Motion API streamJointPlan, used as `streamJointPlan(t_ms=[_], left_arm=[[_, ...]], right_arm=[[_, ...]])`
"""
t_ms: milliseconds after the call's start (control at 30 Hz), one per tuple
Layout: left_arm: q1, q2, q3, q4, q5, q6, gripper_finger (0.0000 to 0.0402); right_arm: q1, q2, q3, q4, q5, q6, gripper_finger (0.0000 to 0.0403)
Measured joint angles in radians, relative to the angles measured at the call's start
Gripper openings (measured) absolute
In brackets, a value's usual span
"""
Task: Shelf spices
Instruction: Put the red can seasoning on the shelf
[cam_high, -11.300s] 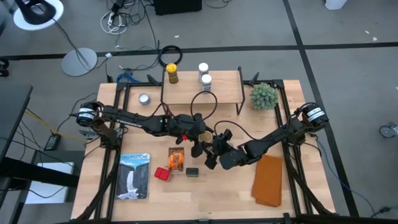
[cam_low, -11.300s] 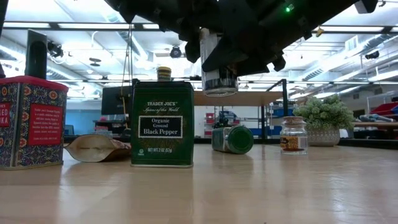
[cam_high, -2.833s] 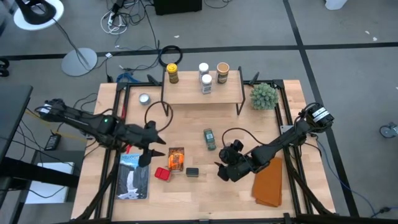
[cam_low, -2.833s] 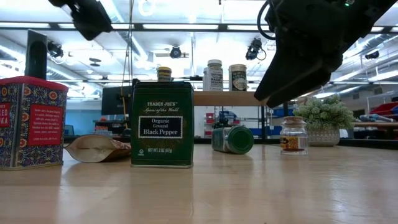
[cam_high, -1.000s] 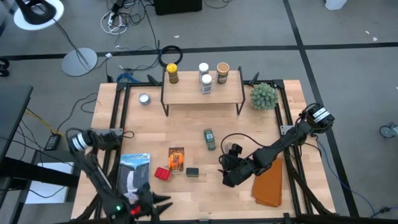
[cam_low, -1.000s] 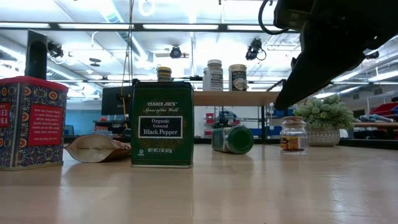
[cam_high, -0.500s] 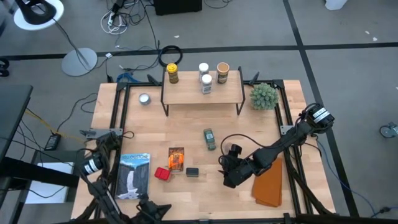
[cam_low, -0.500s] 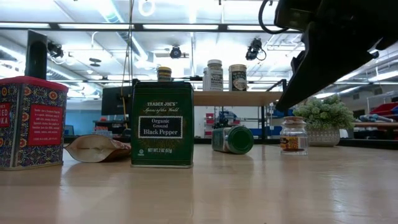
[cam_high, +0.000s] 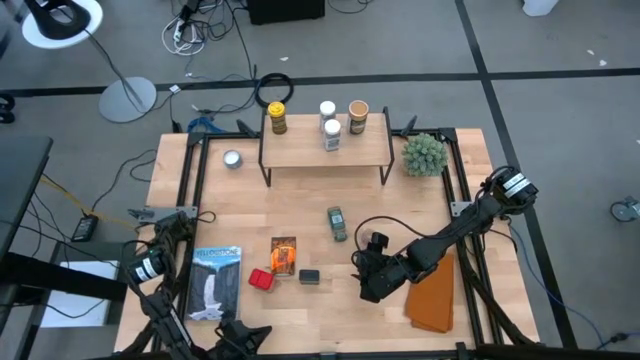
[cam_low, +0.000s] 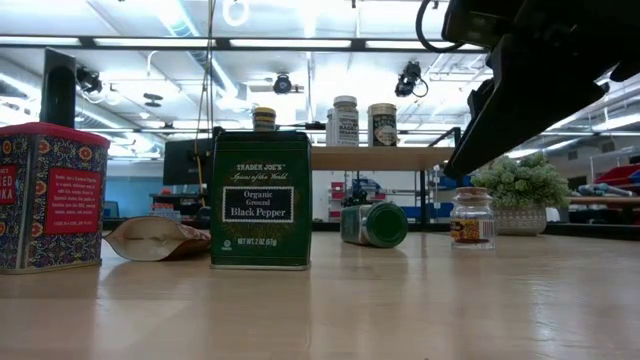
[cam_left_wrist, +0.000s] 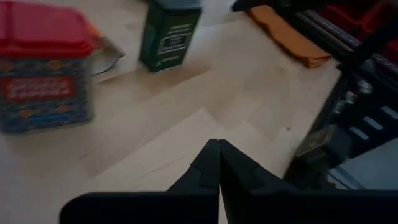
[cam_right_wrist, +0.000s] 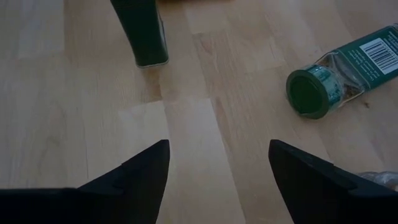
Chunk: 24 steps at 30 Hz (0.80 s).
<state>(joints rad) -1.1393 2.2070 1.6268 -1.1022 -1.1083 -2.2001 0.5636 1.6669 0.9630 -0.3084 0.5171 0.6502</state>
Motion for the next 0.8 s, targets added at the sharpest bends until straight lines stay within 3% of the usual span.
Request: streamJointPlan(t_ms=[400, 600, 800], left_arm=[[0.041, 0.000, 0.000, -0.033, 0.056, 0.027, 0.0007], [0.071, 0.000, -0.001, -0.041, 0.211, 0.026, 0.0008], [0.086, 0.000, -0.001, -0.042, 0.244, 0.018, 0.0021]], right_arm=[[0.000, 0.000, 0.000, 0.000, 0.000, 0.005, 0.0269], [0.000, 0.000, 0.000, 0.001, 0.000, 0.011, 0.0268], [0.000, 0.000, 0.000, 0.002, 0.000, 0.011, 0.0268]])
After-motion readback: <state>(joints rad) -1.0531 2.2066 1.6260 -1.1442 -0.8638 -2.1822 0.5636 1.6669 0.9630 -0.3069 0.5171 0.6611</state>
